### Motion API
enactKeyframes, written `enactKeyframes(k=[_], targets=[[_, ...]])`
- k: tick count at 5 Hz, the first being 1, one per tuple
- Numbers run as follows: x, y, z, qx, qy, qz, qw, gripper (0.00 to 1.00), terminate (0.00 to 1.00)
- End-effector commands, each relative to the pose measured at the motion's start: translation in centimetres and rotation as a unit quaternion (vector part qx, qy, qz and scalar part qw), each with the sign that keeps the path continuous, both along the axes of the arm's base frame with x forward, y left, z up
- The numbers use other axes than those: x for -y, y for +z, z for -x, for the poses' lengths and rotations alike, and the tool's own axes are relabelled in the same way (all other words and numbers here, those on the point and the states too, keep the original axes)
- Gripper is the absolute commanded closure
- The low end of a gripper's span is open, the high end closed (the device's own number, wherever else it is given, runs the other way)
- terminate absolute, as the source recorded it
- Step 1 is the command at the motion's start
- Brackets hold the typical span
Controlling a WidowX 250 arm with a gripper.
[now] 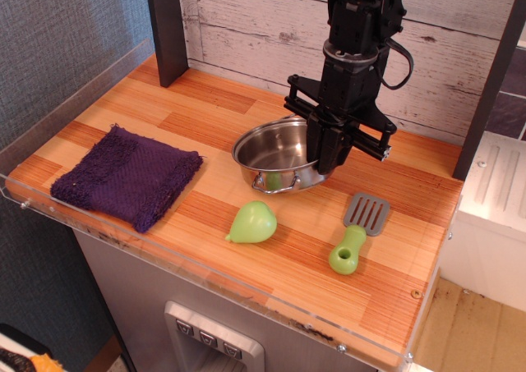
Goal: Place the pot behind the green pear
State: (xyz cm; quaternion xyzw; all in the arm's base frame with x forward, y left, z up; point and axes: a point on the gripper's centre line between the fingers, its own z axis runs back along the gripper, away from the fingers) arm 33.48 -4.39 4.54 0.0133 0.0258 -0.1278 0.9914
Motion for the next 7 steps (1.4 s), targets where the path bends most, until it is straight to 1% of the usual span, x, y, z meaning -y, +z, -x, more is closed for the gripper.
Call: enactKeyframes(k=[1,2,3,4,5,7], targets=[[0.9,1.4,0.2,0.022,-0.012,0.003,0.9997,0.00,0.00],[1.1,4.6,0.6,0.071,-0.006,0.010,0.9974,0.00,0.00],[-0.6,8.5,2.3,0.101,0.037,0.022,0.9940,0.00,0.00],[-2.8,10.7,4.3,0.101,0.097,0.030,0.9897,0.00,0.00],[-4.3,10.8,5.4,0.095,0.116,0.043,0.9878,0.00,0.00],[-5.5,9.8,6.2,0.080,0.121,0.035,0.9888,0.00,0.00]])
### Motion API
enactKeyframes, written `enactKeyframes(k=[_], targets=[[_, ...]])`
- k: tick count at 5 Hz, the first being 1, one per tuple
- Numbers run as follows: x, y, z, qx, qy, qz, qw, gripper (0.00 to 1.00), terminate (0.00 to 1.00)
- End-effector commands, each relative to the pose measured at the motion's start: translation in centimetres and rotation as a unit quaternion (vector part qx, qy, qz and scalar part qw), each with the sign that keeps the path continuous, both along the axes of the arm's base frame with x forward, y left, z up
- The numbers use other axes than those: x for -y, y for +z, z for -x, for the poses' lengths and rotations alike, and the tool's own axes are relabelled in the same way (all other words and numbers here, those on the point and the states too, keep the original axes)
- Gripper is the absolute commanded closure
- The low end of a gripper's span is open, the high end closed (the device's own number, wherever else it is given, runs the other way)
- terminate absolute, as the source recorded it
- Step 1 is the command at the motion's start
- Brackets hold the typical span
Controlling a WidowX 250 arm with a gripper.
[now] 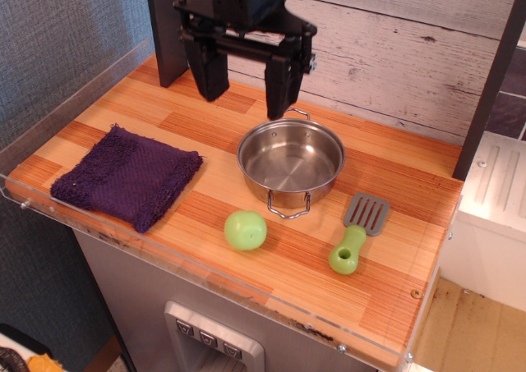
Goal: Place the pot behind the green pear
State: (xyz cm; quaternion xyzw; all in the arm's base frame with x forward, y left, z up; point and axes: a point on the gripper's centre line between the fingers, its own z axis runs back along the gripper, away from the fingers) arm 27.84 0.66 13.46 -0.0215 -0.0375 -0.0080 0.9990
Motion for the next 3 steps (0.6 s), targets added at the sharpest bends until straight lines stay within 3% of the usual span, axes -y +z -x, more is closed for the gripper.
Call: enactKeyframes(k=[1,2,3], targets=[[-0.63,0.77,0.52,0.024,-0.040,-0.005,0.9989,0.00,0.00],[-0.63,0.77,0.52,0.024,-0.040,-0.005,0.9989,0.00,0.00],[-0.63,0.77,0.52,0.024,-0.040,-0.005,0.9989,0.00,1.00]])
